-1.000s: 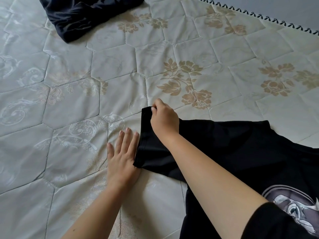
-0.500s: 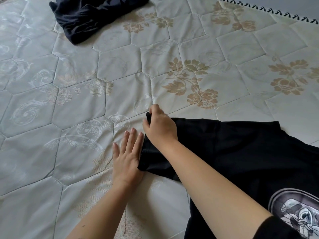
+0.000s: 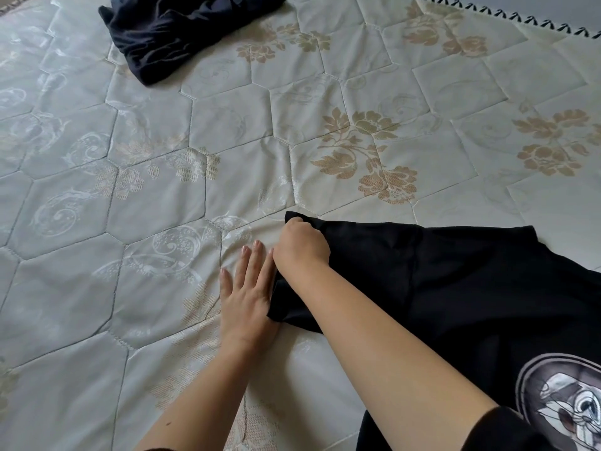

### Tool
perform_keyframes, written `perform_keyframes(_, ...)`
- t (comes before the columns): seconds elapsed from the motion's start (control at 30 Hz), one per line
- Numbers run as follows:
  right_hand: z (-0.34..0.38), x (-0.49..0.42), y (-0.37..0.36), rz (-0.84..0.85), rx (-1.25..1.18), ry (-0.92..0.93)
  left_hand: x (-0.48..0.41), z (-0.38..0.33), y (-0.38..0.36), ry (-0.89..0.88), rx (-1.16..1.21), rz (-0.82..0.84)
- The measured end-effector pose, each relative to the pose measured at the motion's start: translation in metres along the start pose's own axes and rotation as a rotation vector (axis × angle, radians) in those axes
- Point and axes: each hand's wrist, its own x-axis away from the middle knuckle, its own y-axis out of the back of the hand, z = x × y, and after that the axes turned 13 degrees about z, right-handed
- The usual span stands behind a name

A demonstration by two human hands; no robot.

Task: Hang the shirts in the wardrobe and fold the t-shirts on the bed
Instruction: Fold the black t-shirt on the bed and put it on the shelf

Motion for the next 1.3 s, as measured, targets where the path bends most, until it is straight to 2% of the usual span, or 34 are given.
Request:
perform_keyframes(0.4,-0.003,0.005,0.001,0.052,-0.042,-0.028,0.000,-0.002,0.001,-0.009,-0.037,-0.042)
perform_keyframes(0.57,-0.006,0.008,0.005,0.012,-0.052,-0.009,0.000,-0.002,0.000,-0.015,-0.015,-0.037)
perform_keyframes(0.8,0.005,0.009,0.003,-0.019,-0.058,0.059,0.002,-0.002,0.002,-0.007,-0.030,-0.037)
perform_keyframes(0.93,0.003,0.009,-0.004,0.047,-0.052,0.122,0.001,-0.003,0.001,0.008,-0.005,-0.012)
perform_keyframes(1.1,-0.020,0.027,-0.004,0.077,-0.265,0.262,0.003,-0.009,0.008,0.013,0.020,0.022)
perform_keyframes(1.3,-0.085,0.086,0.001,-0.108,-0.353,0.330,0.004,-0.006,0.010,-0.010,0.007,0.028)
